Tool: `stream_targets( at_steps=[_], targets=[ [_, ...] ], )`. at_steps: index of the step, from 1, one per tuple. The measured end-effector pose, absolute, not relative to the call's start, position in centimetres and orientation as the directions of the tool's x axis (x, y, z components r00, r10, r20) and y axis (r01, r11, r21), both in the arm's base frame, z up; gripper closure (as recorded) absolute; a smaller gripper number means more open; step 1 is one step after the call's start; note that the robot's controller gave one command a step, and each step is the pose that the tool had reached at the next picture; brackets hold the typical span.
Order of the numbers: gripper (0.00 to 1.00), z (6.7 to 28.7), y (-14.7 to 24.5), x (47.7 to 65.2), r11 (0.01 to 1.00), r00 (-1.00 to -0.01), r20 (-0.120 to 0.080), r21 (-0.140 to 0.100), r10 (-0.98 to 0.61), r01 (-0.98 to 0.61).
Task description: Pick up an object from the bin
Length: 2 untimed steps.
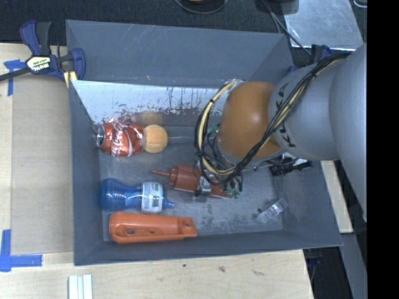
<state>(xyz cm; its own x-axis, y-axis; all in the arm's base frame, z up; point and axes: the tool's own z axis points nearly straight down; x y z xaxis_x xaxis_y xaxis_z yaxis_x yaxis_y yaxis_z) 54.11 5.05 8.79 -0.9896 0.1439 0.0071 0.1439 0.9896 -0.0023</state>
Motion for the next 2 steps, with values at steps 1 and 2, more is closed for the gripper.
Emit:
stream_targets(
  at_steps=[1, 2],
  targets=[
    [1.0, 10.7, 5.0, 54.3, 0.99, -0.99, -0.001, 0.0, 0.144, 0.144],
    [1.0, 11.8, 5.0, 54.4, 0.989, -0.989, -0.002, 0.0, 0.145, 0.145]
  ],
)
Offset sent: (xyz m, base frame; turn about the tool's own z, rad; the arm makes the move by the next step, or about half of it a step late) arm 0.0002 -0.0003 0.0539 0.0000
